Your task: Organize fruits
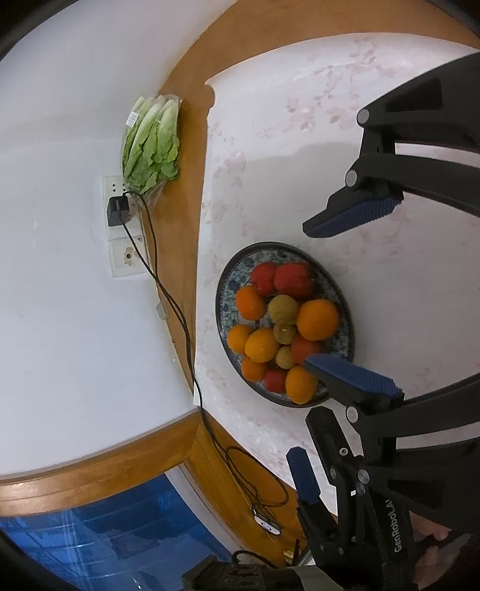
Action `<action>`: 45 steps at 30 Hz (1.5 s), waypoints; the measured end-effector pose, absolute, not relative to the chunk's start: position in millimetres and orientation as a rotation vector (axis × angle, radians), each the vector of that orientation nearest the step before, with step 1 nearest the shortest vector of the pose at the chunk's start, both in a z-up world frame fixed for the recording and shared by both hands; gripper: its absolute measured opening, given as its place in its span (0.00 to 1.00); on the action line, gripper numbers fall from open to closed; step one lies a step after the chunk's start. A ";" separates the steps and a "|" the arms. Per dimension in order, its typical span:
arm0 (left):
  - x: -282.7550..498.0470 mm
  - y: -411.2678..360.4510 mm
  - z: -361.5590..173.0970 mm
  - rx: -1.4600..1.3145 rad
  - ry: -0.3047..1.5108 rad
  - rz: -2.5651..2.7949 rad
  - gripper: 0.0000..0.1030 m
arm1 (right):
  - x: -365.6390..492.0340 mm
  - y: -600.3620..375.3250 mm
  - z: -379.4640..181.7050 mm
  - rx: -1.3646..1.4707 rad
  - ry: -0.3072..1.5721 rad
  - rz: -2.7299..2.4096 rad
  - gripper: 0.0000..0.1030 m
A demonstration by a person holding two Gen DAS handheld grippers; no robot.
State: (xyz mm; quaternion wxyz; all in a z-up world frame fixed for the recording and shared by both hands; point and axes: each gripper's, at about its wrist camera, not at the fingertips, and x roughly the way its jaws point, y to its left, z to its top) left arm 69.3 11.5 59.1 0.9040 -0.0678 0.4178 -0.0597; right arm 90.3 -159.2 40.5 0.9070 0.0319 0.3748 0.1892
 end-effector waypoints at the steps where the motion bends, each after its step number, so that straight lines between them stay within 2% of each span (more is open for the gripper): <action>1: 66.0 11.5 58.4 -0.137 0.866 -0.118 0.77 | 87.7 -160.1 39.7 0.067 0.775 0.391 0.69; 6: 54.9 10.7 49.6 -0.125 0.891 -0.097 0.80 | 72.4 -160.8 33.6 0.048 0.795 0.383 0.73; 28: 50.9 20.4 4.5 -0.134 0.980 0.024 0.81 | 63.1 -155.5 -14.4 -0.011 0.899 0.288 0.73; 36: 50.6 14.6 0.3 -0.105 0.958 0.030 0.86 | 63.4 -151.6 -17.2 -0.030 0.884 0.247 0.73; 45: 50.4 11.2 -2.4 -0.081 0.949 0.046 0.88 | 62.7 -150.5 -16.8 -0.031 0.885 0.242 0.74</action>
